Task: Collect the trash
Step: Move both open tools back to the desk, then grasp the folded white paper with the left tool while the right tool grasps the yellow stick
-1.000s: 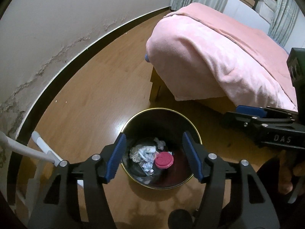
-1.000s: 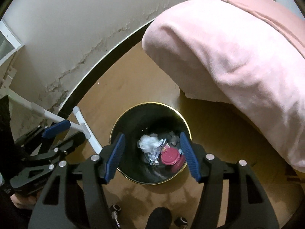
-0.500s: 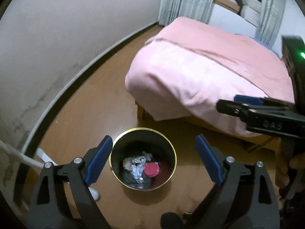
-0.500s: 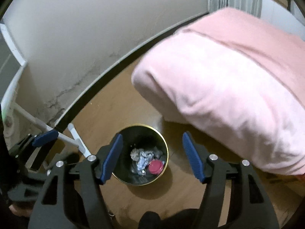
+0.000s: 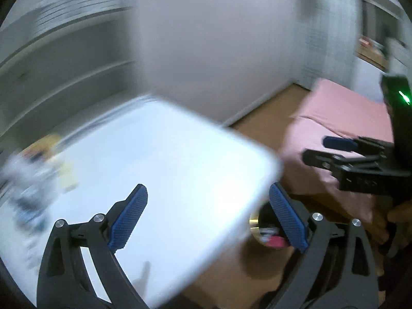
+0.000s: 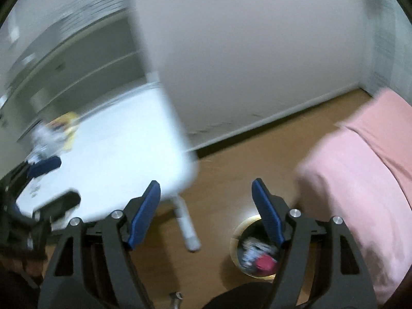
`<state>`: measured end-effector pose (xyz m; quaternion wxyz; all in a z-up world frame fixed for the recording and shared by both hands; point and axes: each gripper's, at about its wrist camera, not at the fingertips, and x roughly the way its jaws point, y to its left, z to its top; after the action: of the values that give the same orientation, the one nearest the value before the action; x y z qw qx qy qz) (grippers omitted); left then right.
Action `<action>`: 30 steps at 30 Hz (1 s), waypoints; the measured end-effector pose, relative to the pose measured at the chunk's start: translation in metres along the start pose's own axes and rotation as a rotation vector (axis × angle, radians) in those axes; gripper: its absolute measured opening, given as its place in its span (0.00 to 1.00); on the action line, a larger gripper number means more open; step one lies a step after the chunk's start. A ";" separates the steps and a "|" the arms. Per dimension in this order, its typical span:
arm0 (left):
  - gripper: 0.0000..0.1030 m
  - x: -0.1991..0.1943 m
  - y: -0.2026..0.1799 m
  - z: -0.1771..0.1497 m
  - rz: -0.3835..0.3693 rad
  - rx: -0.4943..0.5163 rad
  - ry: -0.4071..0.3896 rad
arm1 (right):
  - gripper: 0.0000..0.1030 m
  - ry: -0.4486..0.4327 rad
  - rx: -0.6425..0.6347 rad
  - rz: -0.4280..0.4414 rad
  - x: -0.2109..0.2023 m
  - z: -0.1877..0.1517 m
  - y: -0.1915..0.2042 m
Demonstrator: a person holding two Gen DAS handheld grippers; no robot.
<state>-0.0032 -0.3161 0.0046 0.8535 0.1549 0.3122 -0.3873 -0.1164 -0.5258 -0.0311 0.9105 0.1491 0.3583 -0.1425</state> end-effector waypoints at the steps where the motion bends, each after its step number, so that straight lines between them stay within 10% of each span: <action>1: 0.90 -0.007 0.018 -0.005 0.038 -0.024 0.000 | 0.69 0.011 -0.043 0.040 0.011 0.005 0.024; 10: 0.90 -0.051 0.184 -0.077 0.341 -0.297 0.073 | 0.69 0.098 -0.259 0.236 0.089 0.033 0.188; 25: 0.89 -0.029 0.230 -0.108 0.320 -0.397 0.156 | 0.67 0.206 -0.381 0.200 0.197 0.076 0.311; 30: 0.60 -0.026 0.237 -0.113 0.316 -0.407 0.182 | 0.55 0.280 -0.381 0.170 0.228 0.089 0.322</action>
<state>0.1171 -0.0897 -0.0587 0.8853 0.0611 0.4311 -0.1630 0.2161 -0.2994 -0.0725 0.8724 0.0227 0.4875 0.0268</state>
